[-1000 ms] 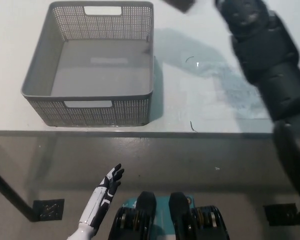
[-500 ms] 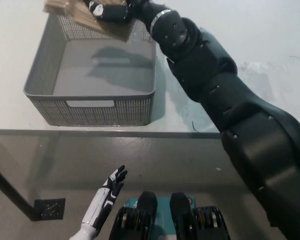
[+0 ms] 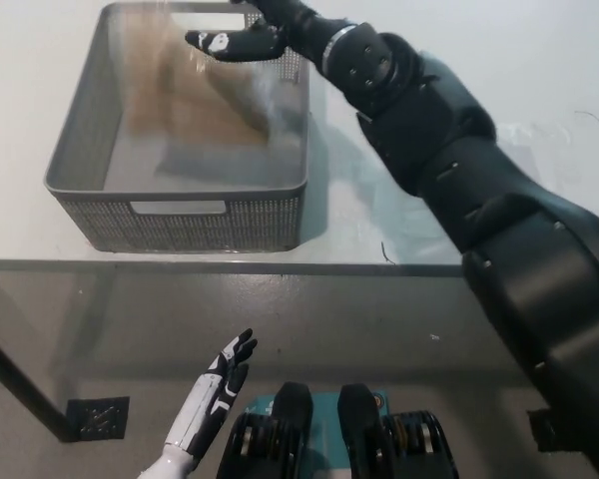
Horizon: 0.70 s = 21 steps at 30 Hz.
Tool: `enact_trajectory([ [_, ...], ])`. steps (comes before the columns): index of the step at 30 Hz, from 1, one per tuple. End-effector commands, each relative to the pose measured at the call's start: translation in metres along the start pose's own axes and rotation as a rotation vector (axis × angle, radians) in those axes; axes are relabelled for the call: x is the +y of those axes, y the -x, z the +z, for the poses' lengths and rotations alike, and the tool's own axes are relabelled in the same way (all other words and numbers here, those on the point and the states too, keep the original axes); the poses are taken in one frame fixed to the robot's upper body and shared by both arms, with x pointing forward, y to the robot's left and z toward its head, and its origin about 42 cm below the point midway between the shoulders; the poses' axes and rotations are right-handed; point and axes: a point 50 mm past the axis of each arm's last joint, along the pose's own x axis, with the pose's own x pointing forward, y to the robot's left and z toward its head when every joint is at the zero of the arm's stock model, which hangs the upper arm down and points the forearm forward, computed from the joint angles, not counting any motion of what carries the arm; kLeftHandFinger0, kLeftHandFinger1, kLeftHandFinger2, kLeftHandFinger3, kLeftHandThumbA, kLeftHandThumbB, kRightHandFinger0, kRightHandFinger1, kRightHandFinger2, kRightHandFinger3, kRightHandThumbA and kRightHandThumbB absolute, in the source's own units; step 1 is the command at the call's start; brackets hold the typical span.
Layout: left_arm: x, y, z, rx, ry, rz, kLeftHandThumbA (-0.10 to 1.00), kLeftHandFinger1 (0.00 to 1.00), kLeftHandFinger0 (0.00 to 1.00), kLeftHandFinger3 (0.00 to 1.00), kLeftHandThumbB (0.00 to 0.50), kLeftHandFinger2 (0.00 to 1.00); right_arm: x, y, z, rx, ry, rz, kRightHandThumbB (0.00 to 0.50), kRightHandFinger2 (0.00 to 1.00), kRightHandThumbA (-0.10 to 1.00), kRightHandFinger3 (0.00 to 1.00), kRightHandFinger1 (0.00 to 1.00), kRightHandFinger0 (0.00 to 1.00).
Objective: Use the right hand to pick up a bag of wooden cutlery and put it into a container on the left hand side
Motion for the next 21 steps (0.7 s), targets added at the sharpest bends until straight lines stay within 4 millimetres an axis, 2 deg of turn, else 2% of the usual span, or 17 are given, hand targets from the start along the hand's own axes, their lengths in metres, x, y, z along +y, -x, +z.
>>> enact_trajectory([
  [1, 0.006, -0.008, 0.013, -0.082, -0.039, -0.015, 1.00, 1.00, 1.00, 1.00, 0.316, 1.00, -0.038, -0.002, 0.040, -0.053, 0.070, 0.041, 0.391, 1.00, 0.78, 1.00, 1.00, 1.00],
  [6, 0.005, -0.009, 0.013, -0.082, -0.038, -0.023, 1.00, 1.00, 1.00, 1.00, 0.333, 1.00, -0.043, 0.001, 0.034, -0.050, 0.053, 0.035, 0.386, 1.00, 0.79, 1.00, 1.00, 1.00],
  [10, 0.004, -0.011, 0.014, -0.087, -0.048, -0.030, 1.00, 1.00, 1.00, 1.00, 0.340, 1.00, -0.051, 0.004, 0.029, -0.068, 0.011, 0.005, 0.363, 1.00, 0.77, 1.00, 1.00, 1.00],
  [11, 0.004, -0.012, 0.015, -0.088, -0.051, -0.033, 1.00, 1.00, 1.00, 1.00, 0.348, 1.00, -0.056, 0.006, 0.028, -0.078, 0.008, -0.014, 0.372, 1.00, 0.81, 1.00, 1.00, 1.00],
  [12, 0.005, -0.012, 0.015, -0.089, -0.052, -0.034, 1.00, 1.00, 1.00, 1.00, 0.347, 1.00, -0.059, 0.007, 0.028, -0.085, 0.009, -0.026, 0.351, 1.00, 0.82, 1.00, 1.00, 1.00],
  [14, 0.006, -0.014, 0.015, -0.090, -0.058, -0.038, 1.00, 1.00, 1.00, 1.00, 0.348, 1.00, -0.073, 0.012, 0.030, -0.125, 0.007, -0.065, 0.354, 1.00, 0.86, 1.00, 1.00, 1.00],
  [16, 0.007, -0.014, 0.016, -0.094, -0.061, -0.042, 1.00, 1.00, 1.00, 1.00, 0.353, 1.00, -0.092, 0.020, 0.031, -0.187, -0.025, -0.127, 0.316, 1.00, 0.85, 1.00, 1.00, 1.00],
  [17, 0.008, -0.014, 0.016, -0.095, -0.063, -0.044, 1.00, 1.00, 1.00, 1.00, 0.351, 1.00, -0.101, 0.025, 0.030, -0.210, -0.033, -0.150, 0.325, 1.00, 0.87, 1.00, 1.00, 1.00],
  [18, 0.008, -0.014, 0.016, -0.095, -0.060, -0.046, 1.00, 1.00, 1.00, 1.00, 0.357, 1.00, -0.113, 0.032, 0.029, -0.236, -0.029, -0.191, 0.351, 1.00, 0.91, 1.00, 1.00, 1.00],
  [20, 0.010, -0.014, 0.016, -0.097, -0.062, -0.050, 1.00, 1.00, 1.00, 1.00, 0.357, 1.00, -0.130, 0.050, 0.024, -0.290, -0.084, -0.247, 0.324, 1.00, 0.89, 1.00, 1.00, 1.00],
  [21, 0.011, -0.015, 0.016, -0.097, -0.062, -0.052, 1.00, 1.00, 1.00, 1.00, 0.356, 1.00, -0.140, 0.069, 0.019, -0.331, -0.114, -0.296, 0.326, 1.00, 0.89, 1.00, 1.00, 1.00],
])
